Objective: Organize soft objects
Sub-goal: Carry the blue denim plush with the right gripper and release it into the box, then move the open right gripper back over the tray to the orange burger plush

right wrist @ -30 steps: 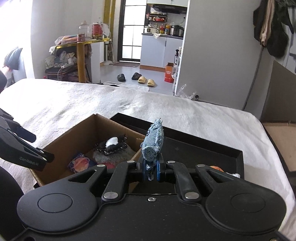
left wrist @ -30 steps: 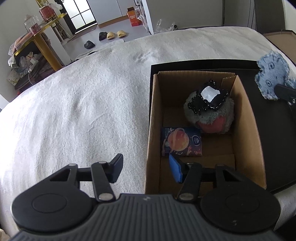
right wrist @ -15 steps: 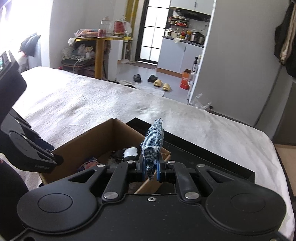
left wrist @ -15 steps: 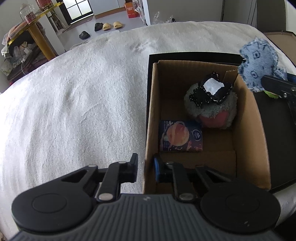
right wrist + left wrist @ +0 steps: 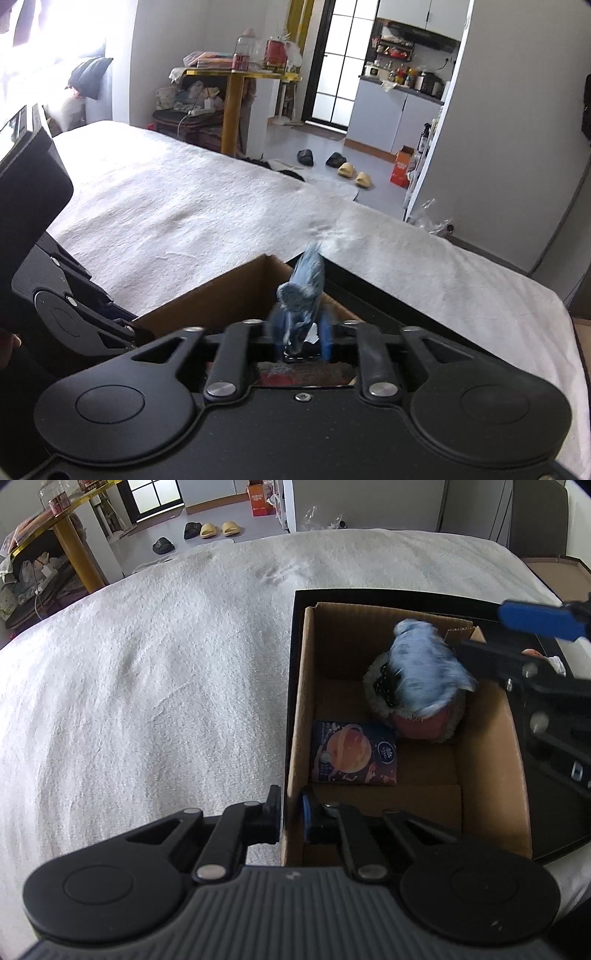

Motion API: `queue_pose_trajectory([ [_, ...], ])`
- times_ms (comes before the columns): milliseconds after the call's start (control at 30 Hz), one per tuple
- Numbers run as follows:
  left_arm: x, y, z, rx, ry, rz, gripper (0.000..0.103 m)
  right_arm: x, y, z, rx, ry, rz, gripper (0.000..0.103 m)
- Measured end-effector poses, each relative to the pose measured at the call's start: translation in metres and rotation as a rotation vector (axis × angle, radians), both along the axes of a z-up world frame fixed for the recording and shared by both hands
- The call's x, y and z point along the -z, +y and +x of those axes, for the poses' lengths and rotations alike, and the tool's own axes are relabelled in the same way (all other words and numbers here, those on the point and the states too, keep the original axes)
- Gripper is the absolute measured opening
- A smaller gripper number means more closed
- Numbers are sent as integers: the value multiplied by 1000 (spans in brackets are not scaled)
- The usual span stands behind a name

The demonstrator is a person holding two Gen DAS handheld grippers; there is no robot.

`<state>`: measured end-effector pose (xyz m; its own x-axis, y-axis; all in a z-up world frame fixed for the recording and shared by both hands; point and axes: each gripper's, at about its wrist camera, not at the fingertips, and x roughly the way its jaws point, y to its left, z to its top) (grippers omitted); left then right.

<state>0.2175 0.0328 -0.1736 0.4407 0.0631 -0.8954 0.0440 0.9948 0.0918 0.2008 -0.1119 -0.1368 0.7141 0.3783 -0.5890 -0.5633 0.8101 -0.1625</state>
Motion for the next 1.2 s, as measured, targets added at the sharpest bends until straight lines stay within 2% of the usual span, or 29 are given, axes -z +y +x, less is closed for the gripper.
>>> queue_pose_trajectory([
  [67,0,0,0,0,0,3,11,1,0,-2,13,-11,-9,53],
  [100,-1,0,0,-1,-1,7,13,1,-2,-4,23,-17,-11,55],
  [267,-5,3,-3,-7,-17,-2,14,3,-16,-10,54,5,-9,56],
  [400,-8,-1,-5,-4,-25,23,17,4,-28,-14,79,9,-2,56],
  [467,-11,-3,-7,-7,-40,51,23,4,-33,-16,93,10,8,56],
  [533,-14,-6,-8,-12,-51,80,40,5,-40,-19,105,12,20,57],
  [633,-19,-10,-8,-3,-62,92,51,9,-49,-23,119,16,31,57],
  [800,-25,-18,-9,8,-68,131,54,12,-66,-27,148,21,57,57],
  [1067,-33,-27,-8,-4,-62,149,55,22,-95,-31,195,39,97,60],
  [1200,-37,-38,-8,-5,-84,198,55,27,-110,-32,225,49,129,63],
])
